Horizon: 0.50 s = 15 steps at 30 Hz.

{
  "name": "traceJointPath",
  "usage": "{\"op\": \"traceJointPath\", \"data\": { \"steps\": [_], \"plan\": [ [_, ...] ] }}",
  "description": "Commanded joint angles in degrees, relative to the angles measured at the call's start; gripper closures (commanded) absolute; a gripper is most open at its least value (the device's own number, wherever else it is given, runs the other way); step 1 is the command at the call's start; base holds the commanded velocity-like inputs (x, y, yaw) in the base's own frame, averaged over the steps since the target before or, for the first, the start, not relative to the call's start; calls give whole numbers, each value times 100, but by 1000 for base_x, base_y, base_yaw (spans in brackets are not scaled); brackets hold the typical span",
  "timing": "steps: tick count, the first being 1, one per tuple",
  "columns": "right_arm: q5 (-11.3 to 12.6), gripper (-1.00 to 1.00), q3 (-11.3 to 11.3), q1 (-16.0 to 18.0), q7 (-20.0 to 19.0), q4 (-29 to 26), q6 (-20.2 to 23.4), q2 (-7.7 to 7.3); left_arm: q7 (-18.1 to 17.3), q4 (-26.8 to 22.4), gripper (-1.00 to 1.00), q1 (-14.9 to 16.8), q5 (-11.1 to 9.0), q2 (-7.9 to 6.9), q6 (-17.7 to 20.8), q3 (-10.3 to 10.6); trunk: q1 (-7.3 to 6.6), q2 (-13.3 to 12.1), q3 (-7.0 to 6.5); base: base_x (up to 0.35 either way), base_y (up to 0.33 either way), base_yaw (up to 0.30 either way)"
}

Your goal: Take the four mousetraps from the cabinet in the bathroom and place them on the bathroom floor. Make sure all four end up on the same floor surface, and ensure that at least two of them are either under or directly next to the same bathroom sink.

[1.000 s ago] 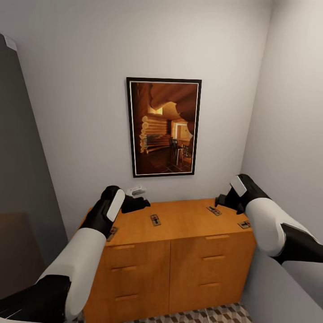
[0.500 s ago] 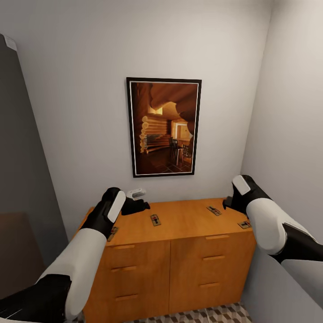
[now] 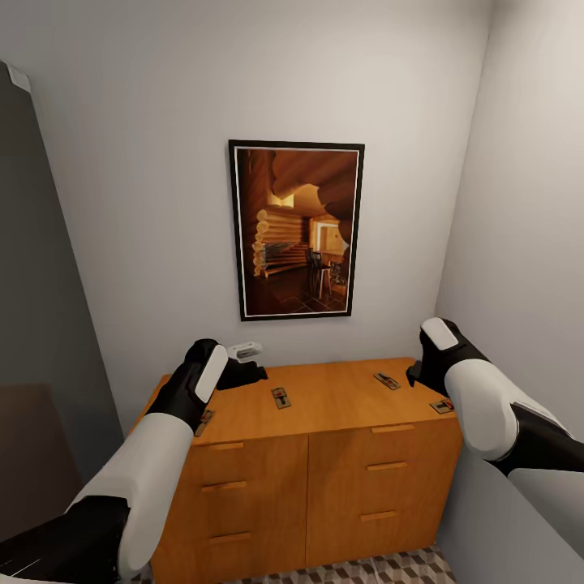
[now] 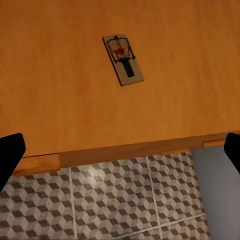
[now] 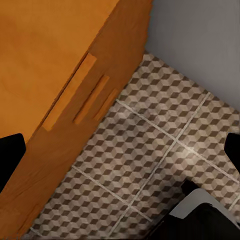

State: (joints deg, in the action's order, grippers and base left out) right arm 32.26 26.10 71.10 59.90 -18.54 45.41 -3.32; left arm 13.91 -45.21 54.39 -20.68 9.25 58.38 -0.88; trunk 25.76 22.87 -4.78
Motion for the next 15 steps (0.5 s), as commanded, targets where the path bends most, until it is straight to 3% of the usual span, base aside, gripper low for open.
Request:
{"op": "traceJointPath", "data": {
  "steps": [1,3,7,15],
  "plan": [
    [173,-100,-9,0,149,9,-39,-2,72,-4,-100,1,-62,4,16,-9,2,5,3,0,0,0],
    [478,-100,-6,0,437,47,-224,-2,105,-2,-100,1,-65,6,16,-9,2,5,3,13,0,0],
    [762,-100,-2,0,764,71,-490,-2,125,1,-100,1,-67,6,16,-9,2,5,3,79,0,0],
    [958,-100,0,0,1331,86,-1290,6,137,2,-100,3,-74,13,16,-10,2,5,3,187,0,0]
  ]
}}
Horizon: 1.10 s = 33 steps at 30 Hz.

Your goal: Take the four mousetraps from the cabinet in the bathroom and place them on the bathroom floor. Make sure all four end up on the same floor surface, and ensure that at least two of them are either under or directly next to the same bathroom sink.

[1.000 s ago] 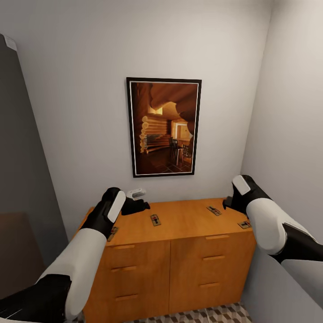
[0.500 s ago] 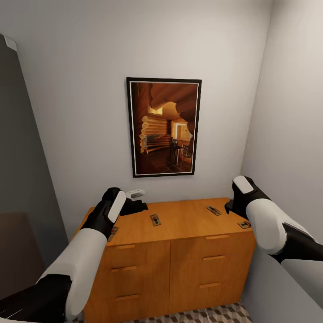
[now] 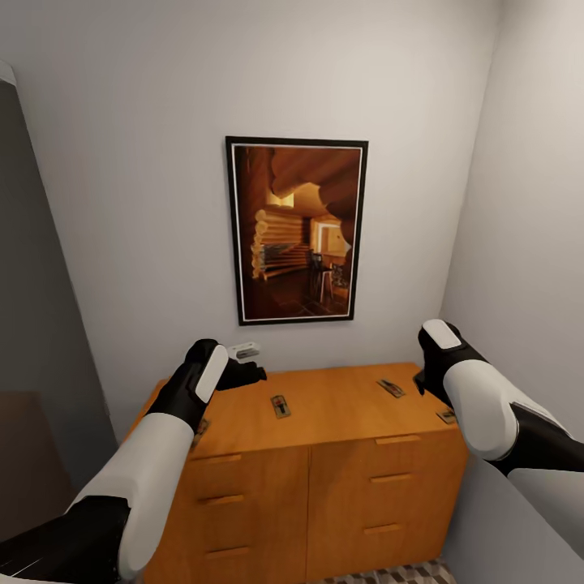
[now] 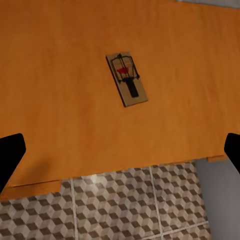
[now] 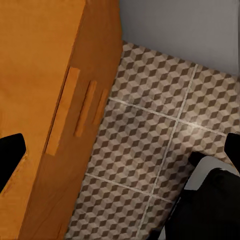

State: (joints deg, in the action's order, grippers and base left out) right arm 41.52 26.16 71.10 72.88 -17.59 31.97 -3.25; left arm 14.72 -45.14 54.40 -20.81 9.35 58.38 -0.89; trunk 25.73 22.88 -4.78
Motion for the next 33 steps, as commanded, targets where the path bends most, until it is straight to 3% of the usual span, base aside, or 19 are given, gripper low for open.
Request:
{"op": "traceJointPath", "data": {
  "steps": [1,17,33],
  "plan": [
    [39,-100,-6,0,66,-8,-12,-1,56,-4,-100,1,-61,4,16,-9,5,4,3,267,0,0],
    [177,-100,7,0,404,148,-664,-12,57,15,-100,1,-66,9,22,-8,5,4,3,285,-40,0],
    [774,-100,28,-4,494,178,-862,-24,65,171,-100,1,-68,22,21,9,5,4,3,61,-35,0]
  ]
}}
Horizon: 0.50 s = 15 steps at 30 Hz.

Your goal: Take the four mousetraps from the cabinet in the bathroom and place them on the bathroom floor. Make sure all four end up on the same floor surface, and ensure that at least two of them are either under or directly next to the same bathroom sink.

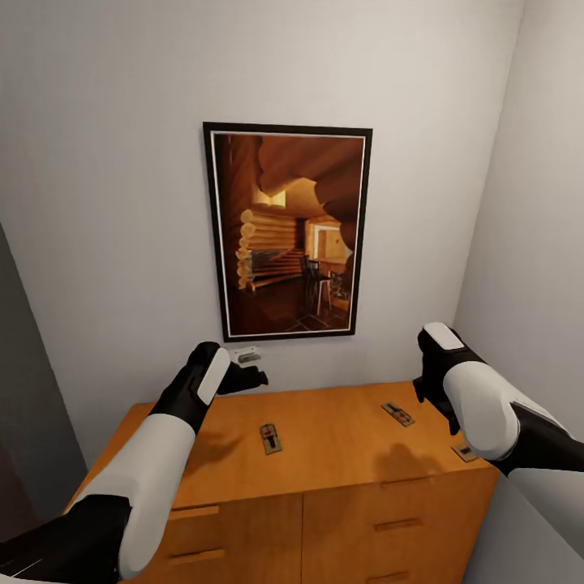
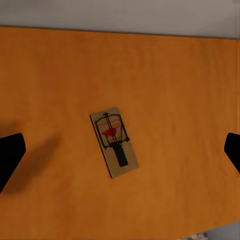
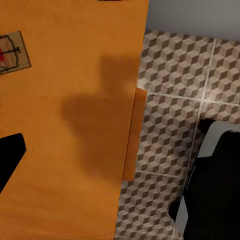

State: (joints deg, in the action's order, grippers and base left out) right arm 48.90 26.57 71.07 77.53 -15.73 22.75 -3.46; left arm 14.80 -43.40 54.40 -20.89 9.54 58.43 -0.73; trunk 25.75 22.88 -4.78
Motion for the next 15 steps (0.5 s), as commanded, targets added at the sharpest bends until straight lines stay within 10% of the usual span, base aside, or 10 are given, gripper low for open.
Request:
{"op": "traceJointPath", "data": {
  "steps": [1,15],
  "plan": [
    [71,-100,-12,-2,30,-6,61,-7,57,-2,-100,1,-61,4,16,-7,4,4,3,161,-151,0],
    [672,-100,-11,-13,36,116,58,-230,58,7,-100,1,-62,4,18,-7,4,4,3,217,-212,0]
  ]
}}
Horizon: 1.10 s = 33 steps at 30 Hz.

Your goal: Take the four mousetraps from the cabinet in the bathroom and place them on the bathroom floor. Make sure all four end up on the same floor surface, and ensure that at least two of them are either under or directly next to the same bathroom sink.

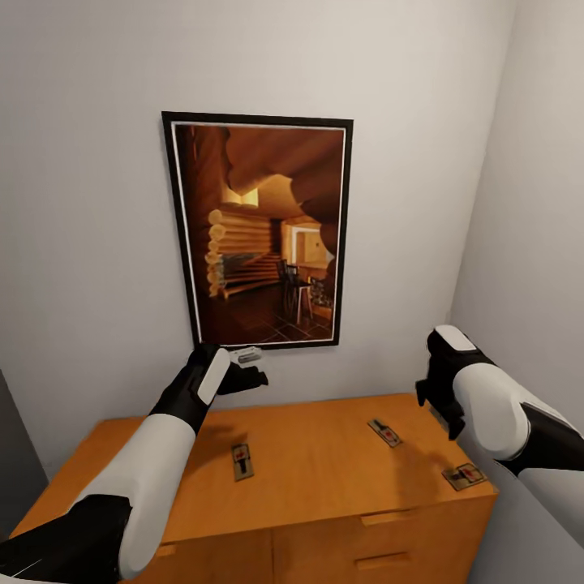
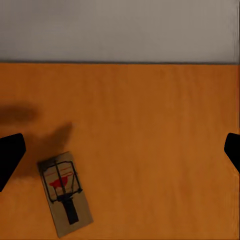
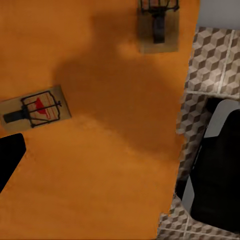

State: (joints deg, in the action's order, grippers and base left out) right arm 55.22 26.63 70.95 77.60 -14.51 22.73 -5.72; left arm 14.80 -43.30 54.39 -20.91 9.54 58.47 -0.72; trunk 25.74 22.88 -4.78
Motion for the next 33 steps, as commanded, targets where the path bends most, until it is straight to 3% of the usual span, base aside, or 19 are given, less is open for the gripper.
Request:
{"op": "traceJointPath", "data": {
  "steps": [1,4,12,33],
  "plan": [
    [90,-100,-17,-1,29,-2,58,-22,58,-3,-100,2,-61,4,15,-7,5,4,3,220,-216,0],
    [225,-100,-17,-10,28,9,51,-94,58,-1,-100,2,-61,8,16,-7,5,4,3,125,-123,0],
    [313,-100,-17,-38,27,22,60,-196,58,110,-100,2,-62,12,16,-7,5,4,14,40,-39,-112],
    [332,-100,-17,-67,27,269,-77,-239,49,153,-100,4,-70,20,16,-1,5,4,20,1,-1,-25]
  ]
}}
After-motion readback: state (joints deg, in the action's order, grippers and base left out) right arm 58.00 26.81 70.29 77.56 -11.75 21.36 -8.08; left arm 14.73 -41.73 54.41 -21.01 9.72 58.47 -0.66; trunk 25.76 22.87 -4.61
